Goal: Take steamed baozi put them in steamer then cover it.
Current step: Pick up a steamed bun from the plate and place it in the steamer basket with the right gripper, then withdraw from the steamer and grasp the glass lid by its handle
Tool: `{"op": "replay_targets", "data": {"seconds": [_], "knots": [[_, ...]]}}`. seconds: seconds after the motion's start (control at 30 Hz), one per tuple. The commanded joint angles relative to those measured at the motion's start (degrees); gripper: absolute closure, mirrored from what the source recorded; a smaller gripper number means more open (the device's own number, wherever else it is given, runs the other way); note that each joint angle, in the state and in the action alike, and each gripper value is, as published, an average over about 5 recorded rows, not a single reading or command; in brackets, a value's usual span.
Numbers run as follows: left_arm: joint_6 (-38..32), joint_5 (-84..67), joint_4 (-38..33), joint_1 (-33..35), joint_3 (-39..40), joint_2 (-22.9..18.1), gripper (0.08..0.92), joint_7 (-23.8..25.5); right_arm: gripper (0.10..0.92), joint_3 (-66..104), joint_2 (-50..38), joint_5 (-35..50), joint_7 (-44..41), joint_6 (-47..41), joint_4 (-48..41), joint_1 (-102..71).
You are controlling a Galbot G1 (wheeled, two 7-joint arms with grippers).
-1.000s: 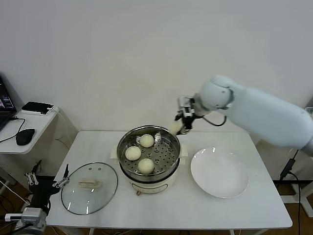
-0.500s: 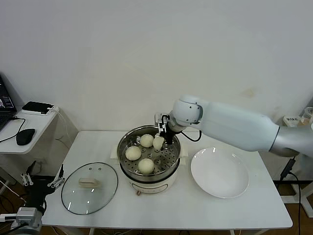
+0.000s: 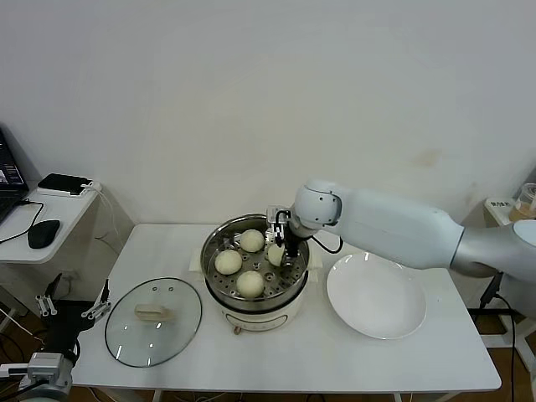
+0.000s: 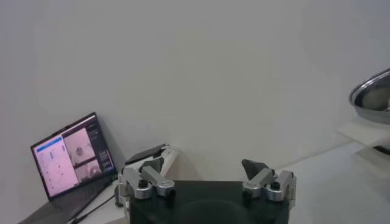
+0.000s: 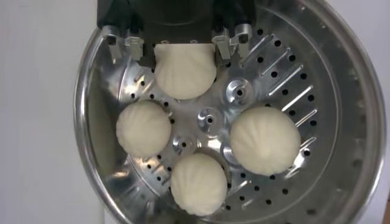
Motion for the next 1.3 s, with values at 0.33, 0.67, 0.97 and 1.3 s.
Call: {"op": "replay_targets", "data": {"seconds": [0.33, 0.67, 0.97, 1.3], "knots": [[0.0, 0.0, 0.1, -0.1, 0.1, -0.1, 0.177, 0.0, 0.235, 3.3, -1.5, 2.3, 0.5, -0.5, 2.5, 1.0], [-0.1, 0.0, -0.7, 0.3, 0.1, -0.5, 0.177, 0.0, 0.202, 15.4, -12.4, 5.0, 11.8, -0.3, 16.0, -3.8], [-3.1, -1.1, -1.1, 0.1, 0.5, -1.7, 0.177, -0.8, 0.203, 51.5, -20.2, -8.2, 37.2, 17.5, 28.1, -47.9], [-4.8, 0.1, 0.2, 0.2, 2.4, -3.3, 0.177, -1.3, 0.203, 91.5, -2.9, -19.6, 40.6, 47.1, 28.8, -86.0]]}}
